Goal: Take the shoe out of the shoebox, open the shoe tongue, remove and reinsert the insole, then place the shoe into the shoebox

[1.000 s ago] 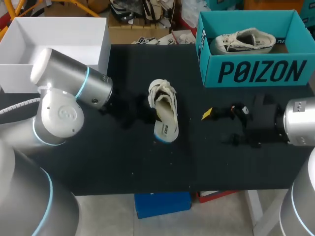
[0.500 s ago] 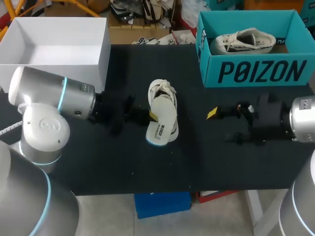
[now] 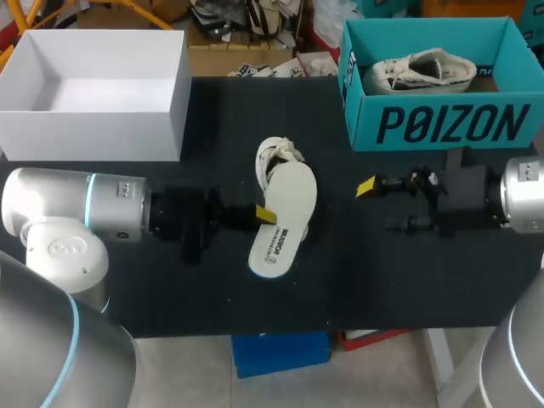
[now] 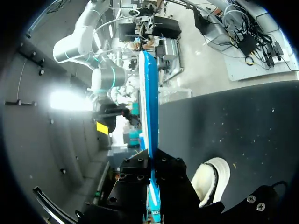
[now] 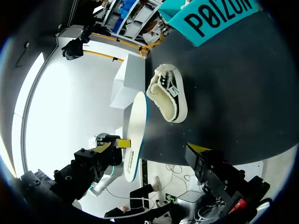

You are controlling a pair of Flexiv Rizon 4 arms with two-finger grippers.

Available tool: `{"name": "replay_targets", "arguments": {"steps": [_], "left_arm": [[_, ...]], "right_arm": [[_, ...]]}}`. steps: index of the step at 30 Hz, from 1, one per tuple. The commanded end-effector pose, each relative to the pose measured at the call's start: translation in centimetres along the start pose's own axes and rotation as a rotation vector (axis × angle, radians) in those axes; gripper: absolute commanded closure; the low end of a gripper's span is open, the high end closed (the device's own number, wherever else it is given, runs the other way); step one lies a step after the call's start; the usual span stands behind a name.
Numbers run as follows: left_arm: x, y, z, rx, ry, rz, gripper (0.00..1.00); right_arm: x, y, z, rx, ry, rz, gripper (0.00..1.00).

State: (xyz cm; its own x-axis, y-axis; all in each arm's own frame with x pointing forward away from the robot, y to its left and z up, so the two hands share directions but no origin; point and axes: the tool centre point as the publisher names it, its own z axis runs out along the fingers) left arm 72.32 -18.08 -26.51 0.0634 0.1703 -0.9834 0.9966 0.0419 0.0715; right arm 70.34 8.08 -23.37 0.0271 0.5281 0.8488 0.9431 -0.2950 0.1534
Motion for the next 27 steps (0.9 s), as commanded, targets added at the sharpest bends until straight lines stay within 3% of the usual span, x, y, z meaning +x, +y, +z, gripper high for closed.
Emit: {"name": "replay_targets", "arguments": {"steps": [1,12,25,27], "left_arm": [[-0.1,-1.6,-0.5,-0.023,-0.12,0.026,1.0],[-2.0,-2.7,1.5,0.0,-0.17,0.058,1.0],[-3.5,-1.8,2.8,-0.041,-0.238,0.09,1.0],[-3.7,-1.7,3.0,-0.042,-0.243,0.089,1.0]], "right_arm": [[0.3,0.8,1.1,0.005,0.021,-0.027,0.0],[1.3,1.1,2.4,0.003,0.055,-0.062,0.0],[2.8,0.5,3.9,-0.016,0.115,-0.064,0.0],[3.1,0.3,4.2,-0.017,0.125,-0.065,0.16]]}}
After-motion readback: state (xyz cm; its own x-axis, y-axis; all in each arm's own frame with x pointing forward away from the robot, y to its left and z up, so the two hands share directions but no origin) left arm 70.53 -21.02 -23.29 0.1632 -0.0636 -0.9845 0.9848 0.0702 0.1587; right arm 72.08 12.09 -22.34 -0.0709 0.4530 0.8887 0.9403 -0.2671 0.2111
